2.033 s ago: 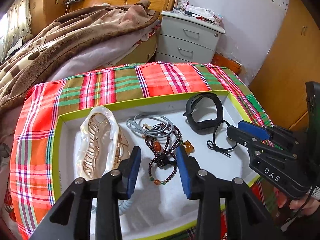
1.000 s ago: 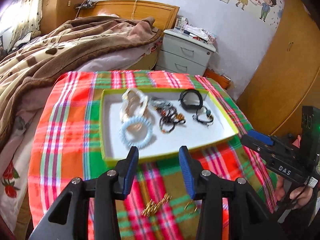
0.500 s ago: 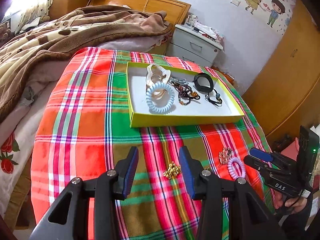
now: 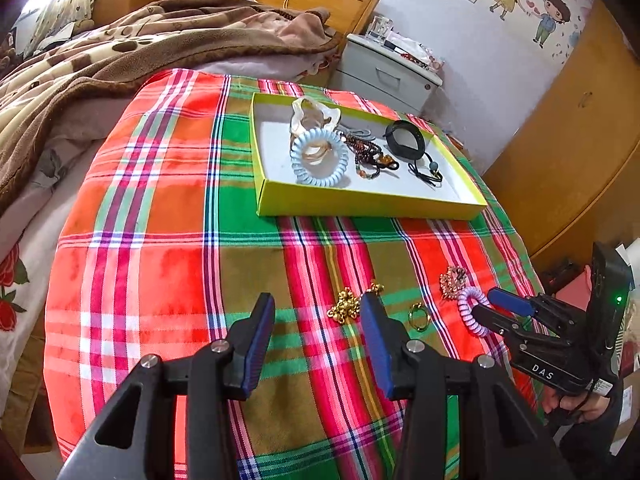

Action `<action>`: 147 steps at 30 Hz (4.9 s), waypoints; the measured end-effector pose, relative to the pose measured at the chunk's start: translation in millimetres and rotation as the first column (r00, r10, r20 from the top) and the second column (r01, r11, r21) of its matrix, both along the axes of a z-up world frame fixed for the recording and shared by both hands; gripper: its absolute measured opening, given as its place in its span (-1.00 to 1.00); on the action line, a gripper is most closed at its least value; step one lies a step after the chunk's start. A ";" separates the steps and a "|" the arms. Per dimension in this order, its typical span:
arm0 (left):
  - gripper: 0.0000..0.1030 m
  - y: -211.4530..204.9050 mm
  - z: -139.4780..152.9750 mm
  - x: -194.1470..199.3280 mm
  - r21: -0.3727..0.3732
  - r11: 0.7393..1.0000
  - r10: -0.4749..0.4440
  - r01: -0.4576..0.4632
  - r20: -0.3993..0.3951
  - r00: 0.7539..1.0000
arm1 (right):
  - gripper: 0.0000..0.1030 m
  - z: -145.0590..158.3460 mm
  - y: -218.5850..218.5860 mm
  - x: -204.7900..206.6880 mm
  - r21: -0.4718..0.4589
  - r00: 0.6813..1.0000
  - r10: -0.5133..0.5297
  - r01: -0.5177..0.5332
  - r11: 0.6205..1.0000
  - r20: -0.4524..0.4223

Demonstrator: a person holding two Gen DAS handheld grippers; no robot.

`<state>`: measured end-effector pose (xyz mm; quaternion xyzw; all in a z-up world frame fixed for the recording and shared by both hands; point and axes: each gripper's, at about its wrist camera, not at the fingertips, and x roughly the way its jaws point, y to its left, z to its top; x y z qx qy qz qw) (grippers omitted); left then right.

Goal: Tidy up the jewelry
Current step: 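Move both open tools back over the remaining jewelry on the cloth, then grasp the lavender coiled hair tie with the right tool while the left grasps the gold chain, then carry the gold chain with the left tool while the right carries the hair tie into the box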

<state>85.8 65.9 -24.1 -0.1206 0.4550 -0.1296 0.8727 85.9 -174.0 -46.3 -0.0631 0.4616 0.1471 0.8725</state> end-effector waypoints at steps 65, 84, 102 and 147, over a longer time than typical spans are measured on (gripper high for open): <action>-0.77 -50.6 -2.5 9.1 0.210 0.972 -0.113 0.101 0.046 0.993 | -0.81 20.4 -36.0 -5.8 0.096 0.990 -0.110 0.102 0.990 0.085; -0.78 -41.7 34.9 4.7 0.088 0.991 -0.113 0.103 0.116 0.987 | -0.81 36.3 -41.5 -11.1 0.124 0.985 -0.121 0.105 0.987 0.123; -0.79 -45.6 85.4 35.5 0.098 0.991 -0.105 0.087 0.206 0.973 | -0.81 81.6 -26.8 37.4 0.145 0.976 -0.079 0.051 0.988 0.201; -0.65 -101.0 -10.7 72.9 0.326 0.942 -0.078 0.081 -0.021 0.997 | -0.81 67.3 -28.9 73.8 0.219 0.984 -0.061 0.023 0.975 0.169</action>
